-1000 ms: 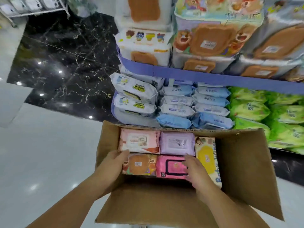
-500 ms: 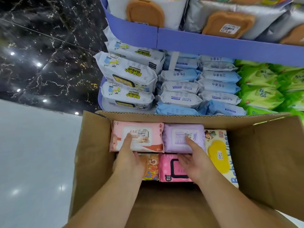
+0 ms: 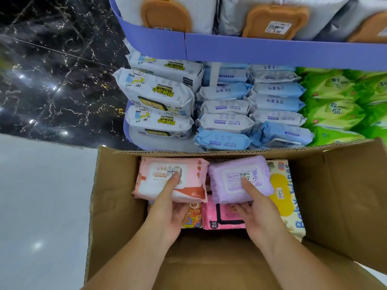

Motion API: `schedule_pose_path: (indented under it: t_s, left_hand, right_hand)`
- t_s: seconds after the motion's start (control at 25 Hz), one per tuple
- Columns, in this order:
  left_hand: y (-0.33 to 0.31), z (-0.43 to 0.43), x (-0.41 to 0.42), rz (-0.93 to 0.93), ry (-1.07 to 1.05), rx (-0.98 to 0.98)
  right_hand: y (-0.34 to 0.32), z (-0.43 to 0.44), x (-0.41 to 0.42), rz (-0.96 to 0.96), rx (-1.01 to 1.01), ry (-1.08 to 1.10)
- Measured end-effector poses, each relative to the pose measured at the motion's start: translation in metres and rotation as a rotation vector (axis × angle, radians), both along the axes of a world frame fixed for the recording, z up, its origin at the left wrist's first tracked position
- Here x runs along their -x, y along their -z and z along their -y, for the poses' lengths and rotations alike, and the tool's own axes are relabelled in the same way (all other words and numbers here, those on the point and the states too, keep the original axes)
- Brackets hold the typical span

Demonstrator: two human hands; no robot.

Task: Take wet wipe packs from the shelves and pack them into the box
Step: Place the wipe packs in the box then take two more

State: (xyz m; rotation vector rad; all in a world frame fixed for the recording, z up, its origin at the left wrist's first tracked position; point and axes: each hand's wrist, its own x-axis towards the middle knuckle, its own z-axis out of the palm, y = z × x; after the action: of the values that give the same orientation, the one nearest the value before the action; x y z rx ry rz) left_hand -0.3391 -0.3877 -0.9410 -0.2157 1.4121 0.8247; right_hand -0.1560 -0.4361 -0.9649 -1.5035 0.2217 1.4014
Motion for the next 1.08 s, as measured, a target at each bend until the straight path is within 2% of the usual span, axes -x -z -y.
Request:
schedule_pose_path:
  t_s: [0.16,0.36,0.52,0.76,0.96,1.08]
  left_hand:
    - [-0.031,0.013,-0.003,-0.003,0.026,-0.098]
    - [-0.110,0.030,-0.015,0.035,0.063,-0.236]
    - [-0.194,0.034,-0.025,0.021,0.151,-0.376]
    - [-0.367,0.008,-0.039,-0.049,0.328,-0.684]
    - [-0.498,-0.015,-0.068,0.036,0.357,-0.880]
    - [-0.569,-0.022,-0.091,0.166,0.396,-0.954]
  right_hand:
    - [-0.031,0.018,-0.021,-0.020,-0.089,-0.039]
    - [-0.103,0.036,-0.046,-0.015,-0.200,-0.058]
    - [-0.192,0.039,-0.060,-0.031,-0.298,-0.028]
    - [-0.378,0.036,-0.097,0.054,-0.483,-0.020]
    - [-0.503,0.027,-0.115,0.047,-0.648,0.092]
    - [-0.573,0.027,-0.128,0.054,-0.742,0.116]
